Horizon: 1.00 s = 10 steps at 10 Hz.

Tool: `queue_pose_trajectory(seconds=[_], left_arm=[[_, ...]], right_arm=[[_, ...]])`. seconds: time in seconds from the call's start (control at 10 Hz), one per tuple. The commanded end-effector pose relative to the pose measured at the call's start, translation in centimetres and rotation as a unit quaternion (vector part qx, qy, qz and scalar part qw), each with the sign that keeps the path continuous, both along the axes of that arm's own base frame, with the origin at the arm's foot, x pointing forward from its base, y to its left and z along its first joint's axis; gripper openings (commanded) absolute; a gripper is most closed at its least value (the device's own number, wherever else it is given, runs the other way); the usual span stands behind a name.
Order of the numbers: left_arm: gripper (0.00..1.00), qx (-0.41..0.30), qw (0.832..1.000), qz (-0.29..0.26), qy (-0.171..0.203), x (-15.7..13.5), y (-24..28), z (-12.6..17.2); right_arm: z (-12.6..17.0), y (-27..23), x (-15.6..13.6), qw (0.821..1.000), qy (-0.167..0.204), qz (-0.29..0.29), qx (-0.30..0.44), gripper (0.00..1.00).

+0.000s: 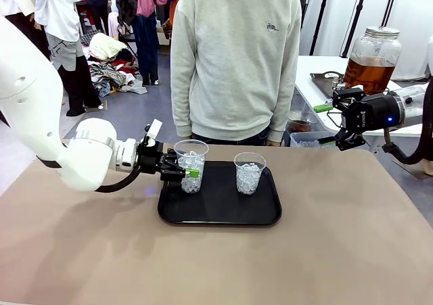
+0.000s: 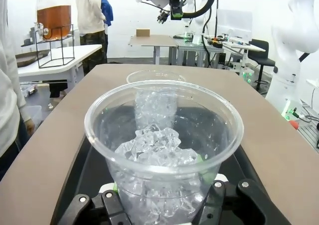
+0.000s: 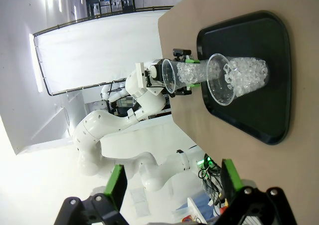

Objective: Pour the drink into the iced cup.
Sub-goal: Pick up the iced cup indicated by the human and present it to them.

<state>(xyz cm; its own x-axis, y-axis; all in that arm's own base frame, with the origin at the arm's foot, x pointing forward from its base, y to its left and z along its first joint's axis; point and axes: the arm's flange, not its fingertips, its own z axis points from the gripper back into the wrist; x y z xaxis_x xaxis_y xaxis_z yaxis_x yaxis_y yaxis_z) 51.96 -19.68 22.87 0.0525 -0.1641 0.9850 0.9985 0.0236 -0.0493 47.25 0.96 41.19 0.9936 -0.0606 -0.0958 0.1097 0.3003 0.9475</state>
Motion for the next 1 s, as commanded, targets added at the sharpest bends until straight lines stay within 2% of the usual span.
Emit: queue_pose_trajectory(seconds=[0.0,0.3,0.6,0.9], left_arm=[[0.61,-0.026,0.999,0.031,0.011,-0.2,-0.2,1.5],[0.61,-0.028,0.998,0.058,0.002,0.3,-0.8,6.1],[0.61,-0.008,0.999,0.052,-0.001,1.6,-2.7,10.8],[0.61,0.001,0.998,0.055,0.004,2.7,-3.3,12.9]], right_arm=[[0.1,0.0,0.0,1.0,0.0,0.0,0.001,1.0],[0.1,0.0,0.0,1.0,0.0,0.0,0.001,1.0],[0.1,0.0,0.0,1.0,0.0,0.0,0.001,1.0],[0.1,0.0,0.0,1.0,0.0,0.0,0.001,1.0]])
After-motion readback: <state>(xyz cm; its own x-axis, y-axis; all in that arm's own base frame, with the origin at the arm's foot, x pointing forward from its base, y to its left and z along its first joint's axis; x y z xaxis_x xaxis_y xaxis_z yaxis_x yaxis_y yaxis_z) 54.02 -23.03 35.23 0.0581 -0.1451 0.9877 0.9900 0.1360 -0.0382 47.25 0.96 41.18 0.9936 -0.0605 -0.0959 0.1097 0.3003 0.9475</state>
